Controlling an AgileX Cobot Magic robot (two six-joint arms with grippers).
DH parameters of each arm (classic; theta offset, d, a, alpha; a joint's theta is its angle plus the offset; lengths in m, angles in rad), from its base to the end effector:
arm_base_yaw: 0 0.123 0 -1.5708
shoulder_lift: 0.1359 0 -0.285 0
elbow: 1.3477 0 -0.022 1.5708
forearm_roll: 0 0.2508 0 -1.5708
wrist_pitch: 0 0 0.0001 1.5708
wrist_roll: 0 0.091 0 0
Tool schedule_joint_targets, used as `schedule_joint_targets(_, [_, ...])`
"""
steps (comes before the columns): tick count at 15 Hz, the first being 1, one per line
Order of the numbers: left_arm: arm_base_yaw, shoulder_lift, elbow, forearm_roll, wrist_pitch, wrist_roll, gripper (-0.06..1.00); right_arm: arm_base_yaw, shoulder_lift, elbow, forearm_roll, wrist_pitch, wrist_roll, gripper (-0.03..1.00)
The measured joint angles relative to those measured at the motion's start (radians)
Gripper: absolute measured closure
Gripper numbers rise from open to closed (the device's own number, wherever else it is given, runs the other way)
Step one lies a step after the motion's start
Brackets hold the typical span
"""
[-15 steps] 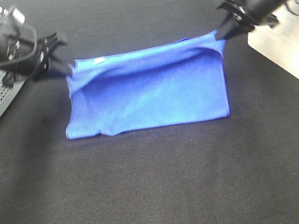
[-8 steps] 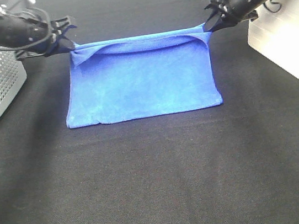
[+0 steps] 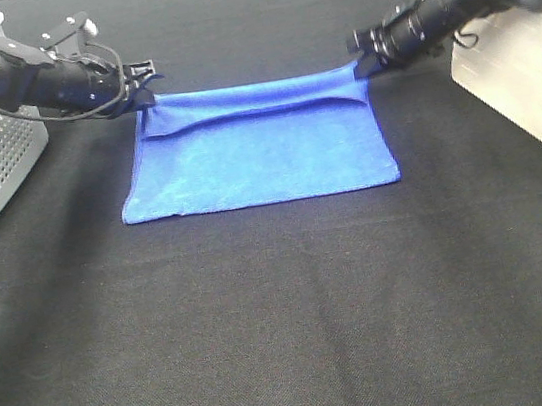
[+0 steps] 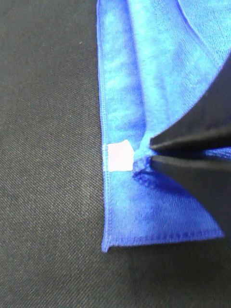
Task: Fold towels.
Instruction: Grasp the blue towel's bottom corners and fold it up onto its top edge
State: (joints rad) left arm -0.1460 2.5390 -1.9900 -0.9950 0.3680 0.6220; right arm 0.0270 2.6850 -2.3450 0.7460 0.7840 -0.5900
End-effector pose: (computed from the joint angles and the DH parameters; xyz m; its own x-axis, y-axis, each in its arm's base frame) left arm 0.5469 -0.1083 0.1054 -0.7028 -0.2189 -0.6769 0.1464 0.8867 -0.4387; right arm 0.5679 0.0590 0.1096 -0.7701 -0.0301 -0.6372 -0.3353 0.8689 0.3642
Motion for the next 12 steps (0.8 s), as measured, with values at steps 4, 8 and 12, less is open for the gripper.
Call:
schedule_joint_targets(4, [-0.009, 0.0, -0.001, 0.005, 0.003, 0.001, 0.31, 0.007, 0.001, 0.0, -0.027, 0.0, 0.072, 0.37])
schedule_joint_targets(8, [-0.009, -0.022, -0.001, 0.074, 0.078, 0.001, 0.27, 0.007, -0.062, 0.0, -0.039, 0.094, 0.1, 0.26])
schedule_joint_targets(12, [-0.005, -0.097, -0.008, 0.195, 0.248, -0.052, 0.27, 0.007, -0.142, 0.0, -0.037, 0.281, 0.183, 0.25])
